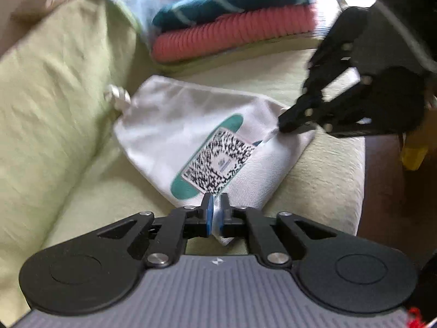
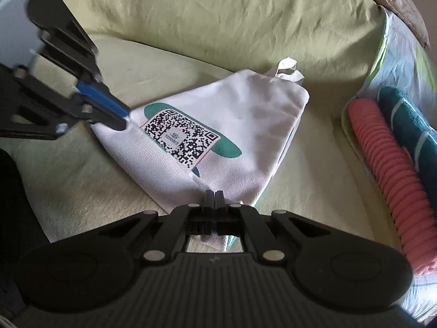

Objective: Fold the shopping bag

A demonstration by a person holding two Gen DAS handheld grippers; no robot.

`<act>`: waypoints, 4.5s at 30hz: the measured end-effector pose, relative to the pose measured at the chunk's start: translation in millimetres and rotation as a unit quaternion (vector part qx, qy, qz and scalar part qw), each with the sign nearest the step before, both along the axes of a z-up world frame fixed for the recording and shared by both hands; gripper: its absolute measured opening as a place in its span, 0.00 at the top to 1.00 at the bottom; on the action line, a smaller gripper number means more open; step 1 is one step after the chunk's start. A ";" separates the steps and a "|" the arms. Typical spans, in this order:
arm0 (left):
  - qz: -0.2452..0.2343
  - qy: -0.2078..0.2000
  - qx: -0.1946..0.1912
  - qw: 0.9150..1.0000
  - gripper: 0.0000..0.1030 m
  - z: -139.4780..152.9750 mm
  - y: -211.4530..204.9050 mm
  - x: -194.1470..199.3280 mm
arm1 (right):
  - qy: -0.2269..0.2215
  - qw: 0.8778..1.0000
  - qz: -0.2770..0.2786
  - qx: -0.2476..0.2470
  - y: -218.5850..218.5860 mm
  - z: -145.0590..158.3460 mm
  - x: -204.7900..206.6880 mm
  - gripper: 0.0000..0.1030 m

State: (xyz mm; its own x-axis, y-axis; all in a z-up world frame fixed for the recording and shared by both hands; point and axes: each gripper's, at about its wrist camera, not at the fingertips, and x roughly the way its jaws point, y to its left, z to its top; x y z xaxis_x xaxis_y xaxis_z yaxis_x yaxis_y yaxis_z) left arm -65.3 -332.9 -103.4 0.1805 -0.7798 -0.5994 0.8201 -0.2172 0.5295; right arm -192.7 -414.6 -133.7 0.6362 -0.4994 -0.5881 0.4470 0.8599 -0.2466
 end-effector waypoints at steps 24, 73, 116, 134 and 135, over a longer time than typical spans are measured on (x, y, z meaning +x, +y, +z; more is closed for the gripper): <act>-0.199 -0.190 0.116 0.954 0.76 -28.8 -7.5 13.1 | 0.035 0.988 0.108 -0.103 23.8 6.5 -12.9 0.72; -0.102 0.096 0.161 0.977 0.78 33.1 -54.4 96.7 | 0.060 0.820 0.014 0.570 -229.0 12.3 25.5 0.84; 0.018 0.086 0.096 0.992 1.00 17.1 -103.8 42.7 | -0.068 0.995 -0.067 0.002 -48.7 53.5 -4.9 0.87; 0.057 0.074 0.019 0.996 1.00 5.6 -81.3 47.6 | -0.054 0.997 -0.043 0.023 -63.8 4.3 20.1 0.99; 0.062 0.089 0.021 0.994 1.00 6.6 -82.8 51.3 | -0.059 0.997 -0.046 0.037 -67.6 5.1 19.6 0.99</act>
State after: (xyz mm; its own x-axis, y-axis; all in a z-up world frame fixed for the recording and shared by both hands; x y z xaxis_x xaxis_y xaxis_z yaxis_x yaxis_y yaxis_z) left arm -14.0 -415.7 -96.8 0.1629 -0.7313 -0.6624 0.9217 -0.1269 0.3667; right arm -173.1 -482.2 -128.6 0.6570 -0.5167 -0.5489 0.5466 0.8280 -0.1252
